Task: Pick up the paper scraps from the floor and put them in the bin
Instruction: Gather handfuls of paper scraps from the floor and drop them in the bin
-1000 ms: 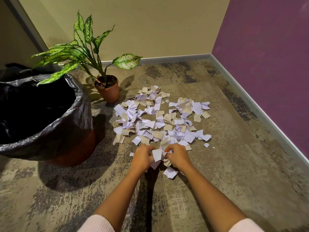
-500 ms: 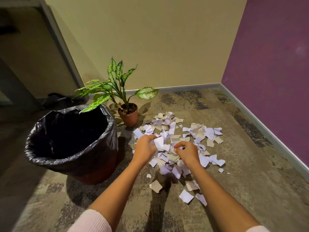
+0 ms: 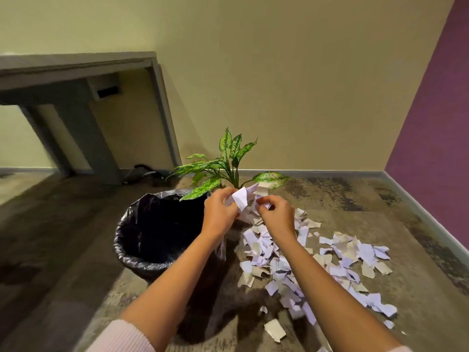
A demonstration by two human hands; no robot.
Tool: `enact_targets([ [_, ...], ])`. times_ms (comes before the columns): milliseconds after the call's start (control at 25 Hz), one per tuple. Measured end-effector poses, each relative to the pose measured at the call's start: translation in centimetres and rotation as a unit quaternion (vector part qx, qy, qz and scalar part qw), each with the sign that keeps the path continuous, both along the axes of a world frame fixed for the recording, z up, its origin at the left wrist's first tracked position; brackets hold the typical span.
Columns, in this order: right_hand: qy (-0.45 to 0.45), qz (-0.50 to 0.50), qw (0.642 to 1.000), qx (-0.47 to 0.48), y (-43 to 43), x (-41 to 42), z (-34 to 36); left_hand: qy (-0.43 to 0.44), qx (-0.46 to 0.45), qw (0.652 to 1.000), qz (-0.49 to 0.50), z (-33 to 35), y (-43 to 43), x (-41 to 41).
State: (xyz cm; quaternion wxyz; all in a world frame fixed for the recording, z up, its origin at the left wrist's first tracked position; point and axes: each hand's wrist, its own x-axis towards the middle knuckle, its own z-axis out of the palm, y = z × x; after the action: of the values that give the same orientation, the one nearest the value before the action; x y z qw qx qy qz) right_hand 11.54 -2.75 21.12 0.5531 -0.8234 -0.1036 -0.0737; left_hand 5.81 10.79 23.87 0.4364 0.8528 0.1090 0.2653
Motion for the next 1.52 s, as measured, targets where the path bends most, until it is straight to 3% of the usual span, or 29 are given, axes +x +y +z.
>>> enact_targets([
  [240, -0.046, 0.099, 0.994, -0.016, 9.6, -0.8, 1.8, 0.004, -0.016, 0.996, 0.083, 0.7, 10.3, -3.2],
  [560, -0.039, 0.204, 0.956, -0.206, 15.8, -2.7, -1.6, 0.214, 0.149, 0.960, 0.105, -3.7, 17.8, -7.3],
  [880, -0.031, 0.243, 0.939, -0.241, 16.3, -2.6, -2.0, 0.289, 0.188, 0.933, 0.104, -4.8, 18.7, -7.0],
  [1120, -0.060, 0.222, 0.945, -0.233, 15.5, -2.7, -1.5, 0.272, 0.187, 0.937, 0.116, -4.8, 17.8, -7.1],
  [1520, -0.104, 0.125, 0.960, -0.228, 9.2, -1.5, -0.4, 0.143, 0.207, 0.966, 0.057, -1.9, 8.6, -3.0],
])
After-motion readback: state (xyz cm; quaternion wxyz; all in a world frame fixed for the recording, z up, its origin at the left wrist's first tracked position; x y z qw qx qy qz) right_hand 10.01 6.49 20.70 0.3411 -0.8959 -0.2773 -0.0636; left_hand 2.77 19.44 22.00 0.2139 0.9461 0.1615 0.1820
